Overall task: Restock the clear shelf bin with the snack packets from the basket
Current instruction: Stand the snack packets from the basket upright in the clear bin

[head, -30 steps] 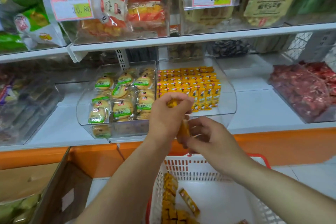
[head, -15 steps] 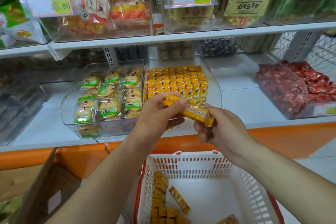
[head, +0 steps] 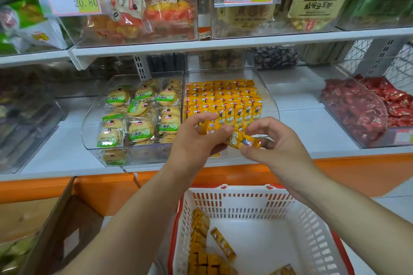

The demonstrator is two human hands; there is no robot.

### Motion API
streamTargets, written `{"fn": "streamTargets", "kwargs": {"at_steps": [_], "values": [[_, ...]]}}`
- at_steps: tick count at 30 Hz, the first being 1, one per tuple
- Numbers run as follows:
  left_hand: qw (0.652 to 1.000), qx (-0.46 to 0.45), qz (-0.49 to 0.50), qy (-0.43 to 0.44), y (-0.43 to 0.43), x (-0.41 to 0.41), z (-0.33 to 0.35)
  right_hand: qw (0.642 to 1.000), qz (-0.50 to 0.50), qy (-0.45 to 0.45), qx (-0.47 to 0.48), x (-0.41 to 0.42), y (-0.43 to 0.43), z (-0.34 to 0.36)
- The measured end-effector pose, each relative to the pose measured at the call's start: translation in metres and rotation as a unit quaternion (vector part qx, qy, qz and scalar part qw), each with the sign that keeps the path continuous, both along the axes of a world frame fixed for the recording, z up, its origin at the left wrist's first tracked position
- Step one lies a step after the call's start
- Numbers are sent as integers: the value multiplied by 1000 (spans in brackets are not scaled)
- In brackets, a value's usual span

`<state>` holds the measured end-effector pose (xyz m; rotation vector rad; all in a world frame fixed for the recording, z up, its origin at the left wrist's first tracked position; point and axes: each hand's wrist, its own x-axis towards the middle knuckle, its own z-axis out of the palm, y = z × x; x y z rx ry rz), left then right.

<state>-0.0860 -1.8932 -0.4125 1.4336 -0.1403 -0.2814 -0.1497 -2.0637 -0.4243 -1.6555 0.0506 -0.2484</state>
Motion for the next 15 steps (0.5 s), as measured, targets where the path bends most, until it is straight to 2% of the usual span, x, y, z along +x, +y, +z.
{"fn": "streamTargets", "kwargs": {"at_steps": [3,6,9,12,15], "values": [[1000,3,11,-8,-1,0,-1,998,19,1,-58,-1,5,1],[999,25,17,-24,0,0,1,994,-11,-5,-110,4,10,8],[999,8,25,-18,0,2,2,998,6,27,-62,17,7,20],[998,-41,48,9,0,9,3,992,73,66,-76,26,3,23],[994,-87,54,30,2,18,4,998,41,38,-35,41,0,24]]}}
